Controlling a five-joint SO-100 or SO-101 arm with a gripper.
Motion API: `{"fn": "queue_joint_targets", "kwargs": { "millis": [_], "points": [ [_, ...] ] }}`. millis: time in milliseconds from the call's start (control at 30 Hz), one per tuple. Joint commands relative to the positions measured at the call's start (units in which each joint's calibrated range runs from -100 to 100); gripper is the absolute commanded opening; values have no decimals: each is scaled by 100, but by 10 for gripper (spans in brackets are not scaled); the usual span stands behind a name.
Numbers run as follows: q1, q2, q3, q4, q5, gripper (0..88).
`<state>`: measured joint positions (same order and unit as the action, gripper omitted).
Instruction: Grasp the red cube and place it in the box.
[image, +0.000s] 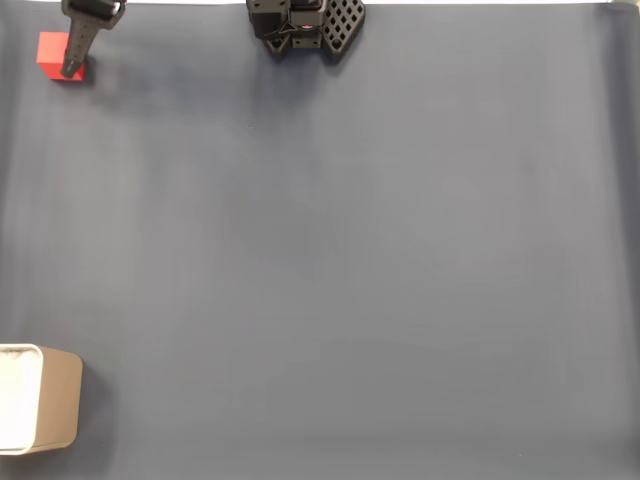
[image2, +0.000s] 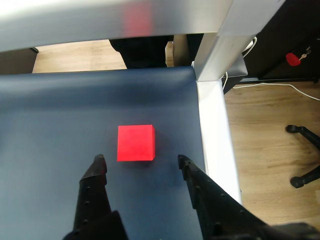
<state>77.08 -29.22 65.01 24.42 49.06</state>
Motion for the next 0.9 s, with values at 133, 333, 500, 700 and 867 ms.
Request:
{"fn": "queue_joint_targets", "kwargs": {
  "millis": [133,333,500,700,867],
  "points": [
    [-130,71,-23,-205,39,345],
    [-158,175,-50,-336,39,353],
    [-208,340,-141,-492,0,356],
    [-257,609,-287,-655,-44,357],
    [-314,678,-297,-721,-54,357]
  ]
}}
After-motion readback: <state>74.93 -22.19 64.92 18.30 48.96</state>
